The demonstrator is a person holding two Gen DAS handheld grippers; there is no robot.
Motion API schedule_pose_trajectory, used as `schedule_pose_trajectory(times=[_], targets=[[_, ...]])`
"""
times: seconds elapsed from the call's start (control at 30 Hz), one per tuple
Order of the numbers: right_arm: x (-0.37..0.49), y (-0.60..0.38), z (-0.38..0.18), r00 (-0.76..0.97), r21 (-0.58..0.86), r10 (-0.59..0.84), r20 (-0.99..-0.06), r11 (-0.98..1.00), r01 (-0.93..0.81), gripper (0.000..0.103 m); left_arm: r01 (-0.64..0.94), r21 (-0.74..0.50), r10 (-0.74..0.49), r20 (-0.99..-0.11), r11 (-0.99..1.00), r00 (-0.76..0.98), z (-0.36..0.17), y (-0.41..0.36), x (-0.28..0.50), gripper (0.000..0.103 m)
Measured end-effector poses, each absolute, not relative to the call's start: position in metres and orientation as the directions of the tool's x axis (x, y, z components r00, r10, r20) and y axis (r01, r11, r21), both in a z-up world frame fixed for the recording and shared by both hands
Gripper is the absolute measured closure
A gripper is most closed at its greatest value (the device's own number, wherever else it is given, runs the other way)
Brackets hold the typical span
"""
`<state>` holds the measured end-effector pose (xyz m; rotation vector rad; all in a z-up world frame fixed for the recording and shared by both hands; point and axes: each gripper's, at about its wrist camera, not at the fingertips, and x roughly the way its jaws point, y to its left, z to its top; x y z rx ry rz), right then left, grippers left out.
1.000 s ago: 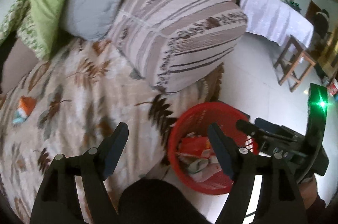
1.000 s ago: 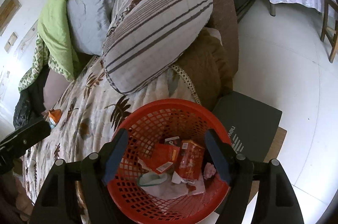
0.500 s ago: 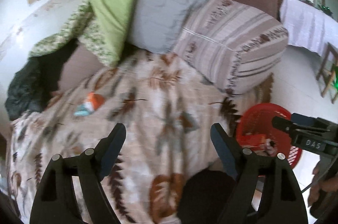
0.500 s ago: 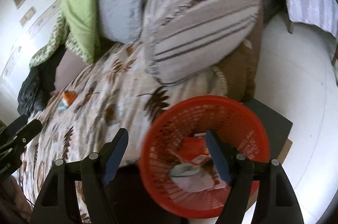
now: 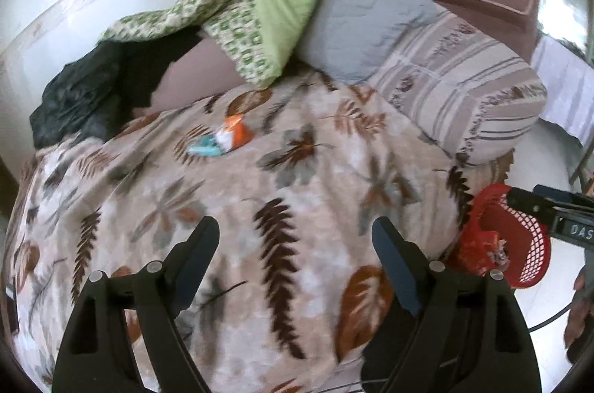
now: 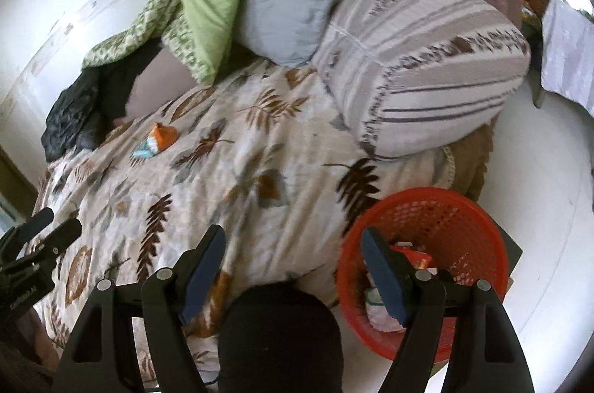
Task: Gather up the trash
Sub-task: 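Swing both tools back over the bed toward the wipes and snack bag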
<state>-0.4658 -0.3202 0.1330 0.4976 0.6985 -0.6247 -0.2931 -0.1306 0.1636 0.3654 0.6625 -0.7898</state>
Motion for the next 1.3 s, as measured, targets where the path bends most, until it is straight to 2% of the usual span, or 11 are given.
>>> schedule_pose_trajectory(times=[0.2,0.5,0.63,0.87,1.1,1.3], targets=[[-0.443,-0.300,0.136,0.595,0.152,-0.343,-0.727,0.765,0.626,0.024,0.686,0.038,-0.468,-0.704,0.727,0.535,0.146,-0.095,-0.267,0.020],[-0.414,-0.292,0.116,0.633,0.241,-0.230,-0.740,0.787,0.568,0.024,0.593,0.022,-0.382,-0.745,0.805,0.547,0.143,-0.057,-0.240,0.019],[-0.395,-0.290,0.110,0.656,0.263,-0.184,-0.732,0.812,0.522,0.022,0.557,0.031,-0.348,-0.752,0.830,0.560,0.148,-0.046,-0.223,0.012],[-0.363,-0.290,0.092,0.660,0.295,-0.101,-0.744,0.837,0.461,0.022,0.520,0.005,-0.324,-0.776,0.854,0.541,0.152,-0.055,-0.178,0.012],[-0.335,-0.299,0.070,0.637,0.308,-0.052,-0.769,0.843,0.441,0.022,0.508,0.045,-0.289,-0.779,0.860,0.557,0.142,-0.078,-0.138,0.012],[-0.264,-0.306,0.068,0.659,0.320,0.012,-0.752,0.881,0.349,0.020,0.460,0.051,-0.258,-0.771,0.886,0.582,0.122,-0.079,-0.112,0.012]])
